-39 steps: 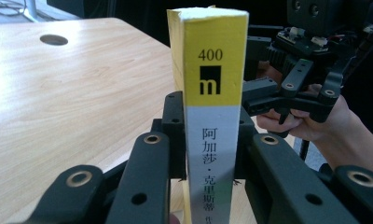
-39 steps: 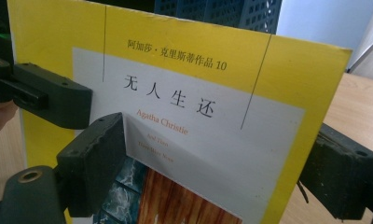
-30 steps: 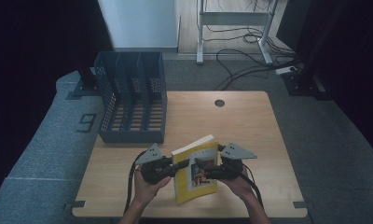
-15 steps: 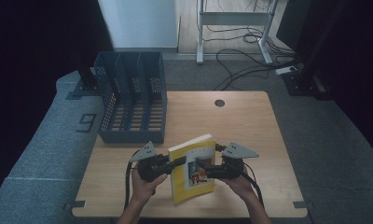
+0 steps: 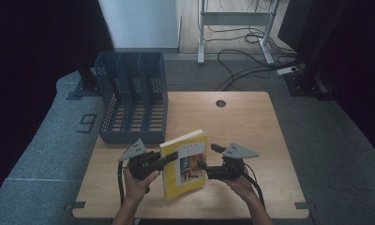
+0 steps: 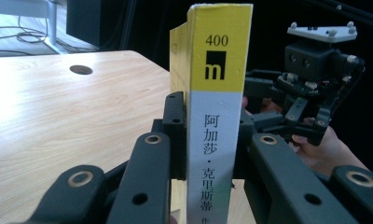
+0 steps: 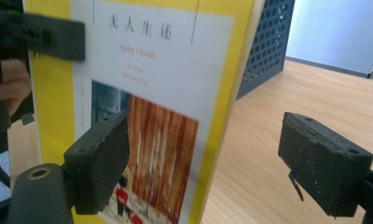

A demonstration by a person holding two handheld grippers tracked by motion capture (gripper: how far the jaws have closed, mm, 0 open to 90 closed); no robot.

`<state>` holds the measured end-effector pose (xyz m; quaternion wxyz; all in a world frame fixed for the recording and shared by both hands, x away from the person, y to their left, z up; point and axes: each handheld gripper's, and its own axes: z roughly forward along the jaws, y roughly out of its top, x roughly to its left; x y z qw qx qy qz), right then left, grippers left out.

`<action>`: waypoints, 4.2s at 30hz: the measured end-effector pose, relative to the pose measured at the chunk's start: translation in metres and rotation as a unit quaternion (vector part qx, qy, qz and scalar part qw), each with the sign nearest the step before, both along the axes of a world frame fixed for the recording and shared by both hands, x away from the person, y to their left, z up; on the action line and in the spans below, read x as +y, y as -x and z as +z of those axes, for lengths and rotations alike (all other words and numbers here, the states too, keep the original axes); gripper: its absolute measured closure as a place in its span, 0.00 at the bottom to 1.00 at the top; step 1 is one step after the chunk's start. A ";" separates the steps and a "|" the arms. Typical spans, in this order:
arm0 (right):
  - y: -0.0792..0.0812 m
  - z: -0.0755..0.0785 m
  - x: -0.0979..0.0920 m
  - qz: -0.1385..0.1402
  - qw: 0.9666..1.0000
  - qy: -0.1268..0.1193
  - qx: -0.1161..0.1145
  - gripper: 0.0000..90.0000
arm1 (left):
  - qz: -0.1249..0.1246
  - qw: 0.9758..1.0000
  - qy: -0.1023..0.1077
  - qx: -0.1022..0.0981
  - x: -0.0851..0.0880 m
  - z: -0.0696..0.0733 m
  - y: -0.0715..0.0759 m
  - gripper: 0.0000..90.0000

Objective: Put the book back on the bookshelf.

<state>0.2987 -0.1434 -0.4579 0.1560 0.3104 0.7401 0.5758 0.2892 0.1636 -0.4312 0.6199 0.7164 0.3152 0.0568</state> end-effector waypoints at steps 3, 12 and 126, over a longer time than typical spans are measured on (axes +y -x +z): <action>-0.001 -0.002 0.002 0.007 1.000 0.003 0.006 0.18 | 0.004 1.000 0.002 -0.002 0.002 0.001 0.000 0.84; -0.001 -0.005 0.004 0.009 1.000 0.015 0.004 0.18 | 0.013 1.000 0.016 -0.010 0.011 0.006 0.002 0.84; -0.025 -0.096 -0.009 -0.144 0.965 0.181 0.125 0.22 | 0.182 0.979 0.059 -0.066 0.084 0.078 -0.027 0.84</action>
